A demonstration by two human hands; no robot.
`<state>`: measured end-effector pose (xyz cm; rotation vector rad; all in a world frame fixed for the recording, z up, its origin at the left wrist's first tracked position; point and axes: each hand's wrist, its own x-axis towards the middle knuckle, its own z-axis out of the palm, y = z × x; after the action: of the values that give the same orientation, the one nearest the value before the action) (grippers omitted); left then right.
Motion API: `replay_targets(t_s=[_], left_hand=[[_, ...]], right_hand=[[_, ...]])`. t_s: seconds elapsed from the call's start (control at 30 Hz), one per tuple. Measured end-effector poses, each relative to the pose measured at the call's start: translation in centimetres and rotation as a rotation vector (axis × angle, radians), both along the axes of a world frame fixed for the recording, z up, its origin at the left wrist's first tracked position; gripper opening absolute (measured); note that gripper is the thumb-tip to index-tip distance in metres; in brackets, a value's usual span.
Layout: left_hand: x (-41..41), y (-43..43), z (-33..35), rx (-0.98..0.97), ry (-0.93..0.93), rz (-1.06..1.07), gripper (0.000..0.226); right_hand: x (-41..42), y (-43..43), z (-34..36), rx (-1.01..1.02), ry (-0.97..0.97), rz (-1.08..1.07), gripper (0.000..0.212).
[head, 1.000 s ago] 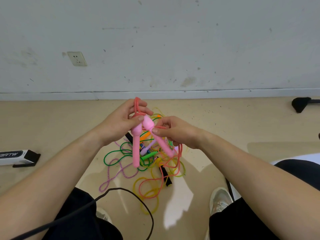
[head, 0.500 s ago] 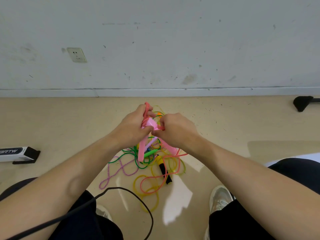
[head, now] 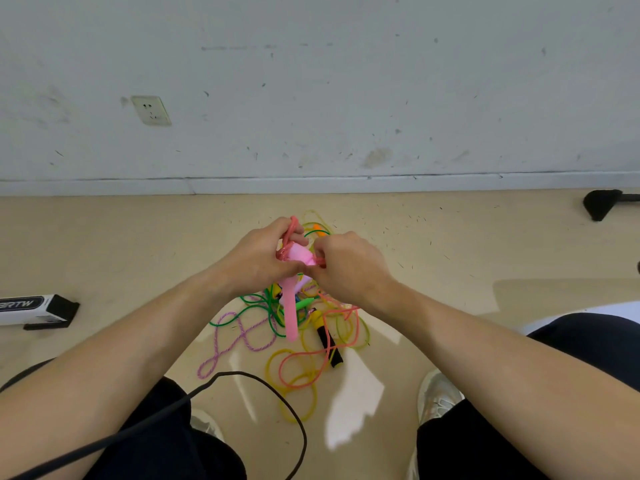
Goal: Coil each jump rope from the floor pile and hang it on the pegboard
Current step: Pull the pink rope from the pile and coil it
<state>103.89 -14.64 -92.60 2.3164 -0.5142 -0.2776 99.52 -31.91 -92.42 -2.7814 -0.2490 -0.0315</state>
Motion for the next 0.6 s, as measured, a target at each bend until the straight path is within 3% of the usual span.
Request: replay_targets(t_s=[0.17, 0.33, 0.43, 0.6], left_hand=[[0.0, -0.3, -0.5, -0.077, -0.053, 0.093, 0.045], [0.1, -1.1, -0.6, -0.207, -0.183, 0.315, 0.044], [0.5, -1.8, -0.4, -0.355, -0.204, 0.461, 0.042], [0.8, -2.3, -0.1, -0.648, -0.011, 0.687, 0.036]], right_hand=[[0.3, 0.3, -0.4, 0.296, 0.094, -0.149, 0.025], [-0.2, 1.5, 0.6, 0.772, 0.217, -0.296, 0.029], [-0.9, 2.6, 0.1, 0.844, 0.179, -0.269, 0.026], [-1.7, 3.9, -2.3, 0.791, 0.119, -0.202, 0.021]])
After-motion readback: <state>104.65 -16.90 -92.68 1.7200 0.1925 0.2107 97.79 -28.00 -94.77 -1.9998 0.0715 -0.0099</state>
